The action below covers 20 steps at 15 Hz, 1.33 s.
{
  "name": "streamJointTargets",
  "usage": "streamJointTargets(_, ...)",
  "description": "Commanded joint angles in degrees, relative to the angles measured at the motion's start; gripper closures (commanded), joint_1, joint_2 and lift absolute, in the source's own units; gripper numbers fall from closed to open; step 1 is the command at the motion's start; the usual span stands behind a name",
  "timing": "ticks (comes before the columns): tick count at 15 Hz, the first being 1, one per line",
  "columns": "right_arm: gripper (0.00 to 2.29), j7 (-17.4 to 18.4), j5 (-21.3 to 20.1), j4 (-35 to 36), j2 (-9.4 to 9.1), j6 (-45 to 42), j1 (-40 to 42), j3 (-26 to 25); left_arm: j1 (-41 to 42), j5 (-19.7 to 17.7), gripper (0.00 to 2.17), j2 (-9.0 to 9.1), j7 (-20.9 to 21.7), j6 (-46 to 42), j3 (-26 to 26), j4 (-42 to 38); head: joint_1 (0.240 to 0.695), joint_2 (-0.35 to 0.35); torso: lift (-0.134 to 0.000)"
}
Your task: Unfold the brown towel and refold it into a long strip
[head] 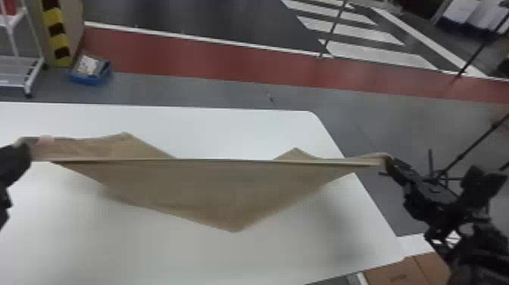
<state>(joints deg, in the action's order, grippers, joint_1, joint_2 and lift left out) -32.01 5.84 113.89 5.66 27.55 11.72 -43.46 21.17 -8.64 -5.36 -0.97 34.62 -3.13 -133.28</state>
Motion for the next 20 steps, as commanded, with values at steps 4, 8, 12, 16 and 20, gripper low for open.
streamJointTargets(4, 1.42, -9.3, -3.47, 0.28, 2.08, 11.61, -0.38, 2.68, 3.0, -6.66, 1.63, 0.09, -1.49, 7.88, -7.59, -10.95, 0.695, -0.318, -0.123)
streamJointTargets(8, 1.42, -9.74, -5.75, -1.21, 2.34, 22.68, -14.18, 10.42, -5.79, -7.01, 1.63, 0.0, -1.49, 8.41, -7.94, -6.12, 0.695, -0.248, -0.123)
streamJointTargets(12, 1.42, -8.15, -12.61, -15.45, 2.95, 20.93, -35.53, 19.73, -26.44, -7.1, 1.63, -3.08, -1.58, 8.41, -9.52, 12.16, 0.639, -0.126, -0.123)
streamJointTargets(16, 1.42, -4.81, -12.08, -27.4, 2.69, 11.79, -44.94, 21.31, -39.54, -7.19, 1.63, -3.34, -1.32, 5.95, -10.31, 24.12, 0.475, -0.033, -0.123)
streamJointTargets(20, 1.42, -5.96, -9.27, -22.3, 4.8, 12.31, -35.97, 18.06, -30.66, -12.72, 1.63, -3.43, -1.58, 11.92, -13.3, 11.55, 0.404, -0.02, -0.123)
